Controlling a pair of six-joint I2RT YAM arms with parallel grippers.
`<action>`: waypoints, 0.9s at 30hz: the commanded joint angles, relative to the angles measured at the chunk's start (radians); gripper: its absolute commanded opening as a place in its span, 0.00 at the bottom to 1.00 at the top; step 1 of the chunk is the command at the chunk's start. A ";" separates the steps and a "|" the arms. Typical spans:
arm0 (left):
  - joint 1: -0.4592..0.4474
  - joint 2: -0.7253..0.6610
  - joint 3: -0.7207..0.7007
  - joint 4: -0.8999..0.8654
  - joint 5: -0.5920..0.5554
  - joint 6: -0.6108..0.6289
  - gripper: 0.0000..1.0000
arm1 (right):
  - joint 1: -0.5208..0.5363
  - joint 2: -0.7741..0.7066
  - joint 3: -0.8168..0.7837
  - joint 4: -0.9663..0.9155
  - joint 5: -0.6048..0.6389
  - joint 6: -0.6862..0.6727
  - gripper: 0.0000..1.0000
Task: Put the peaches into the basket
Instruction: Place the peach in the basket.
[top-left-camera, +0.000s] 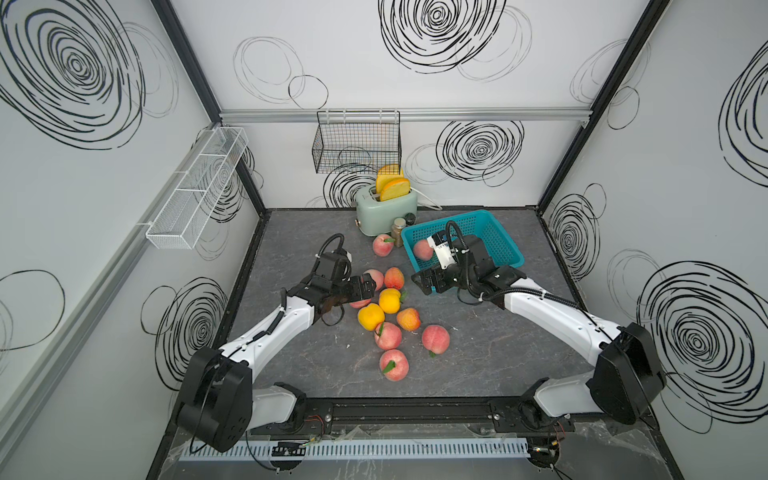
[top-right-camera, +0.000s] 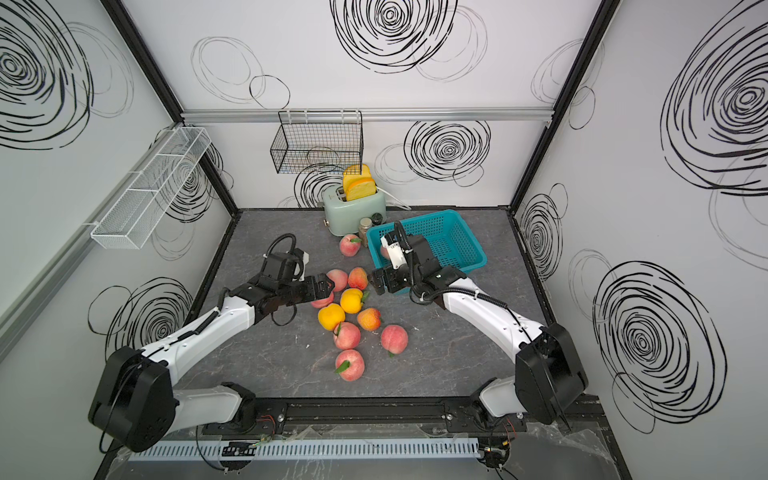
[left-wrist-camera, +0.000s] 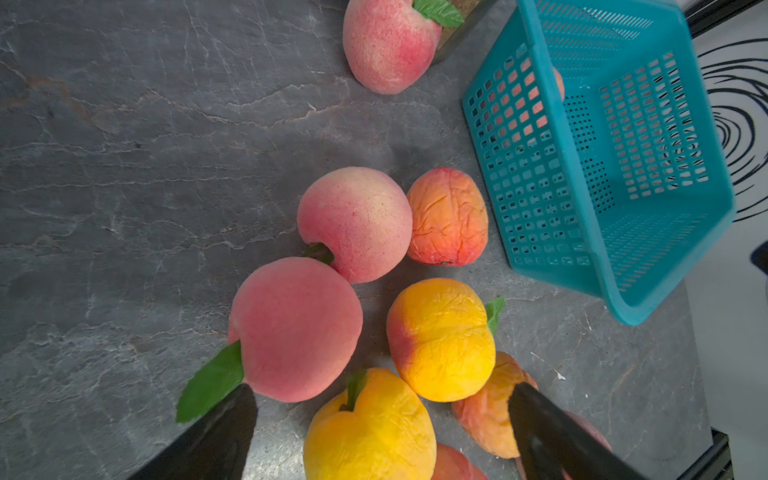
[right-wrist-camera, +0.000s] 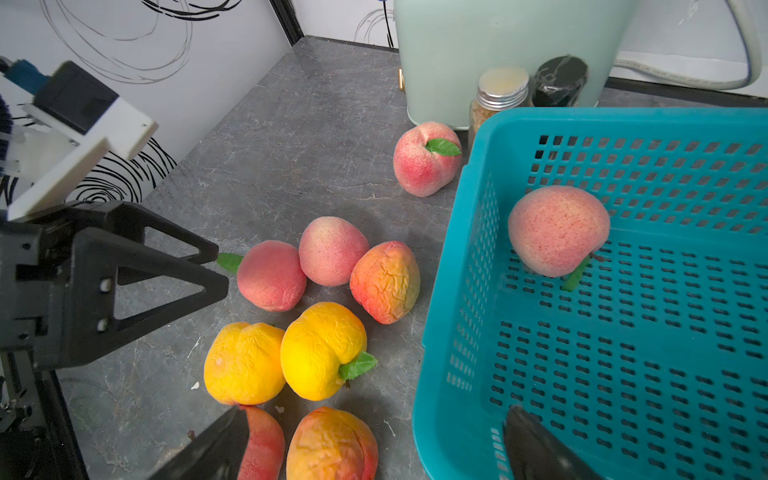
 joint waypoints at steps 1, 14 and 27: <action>0.007 0.025 0.007 0.045 0.000 0.023 0.98 | 0.000 0.001 -0.005 0.003 -0.019 -0.028 0.99; 0.010 0.149 0.037 0.019 -0.152 0.109 0.98 | -0.012 0.022 -0.014 -0.001 -0.041 -0.064 0.99; 0.006 0.244 0.061 0.039 -0.175 0.122 0.98 | -0.032 0.027 -0.026 0.028 -0.078 -0.065 0.99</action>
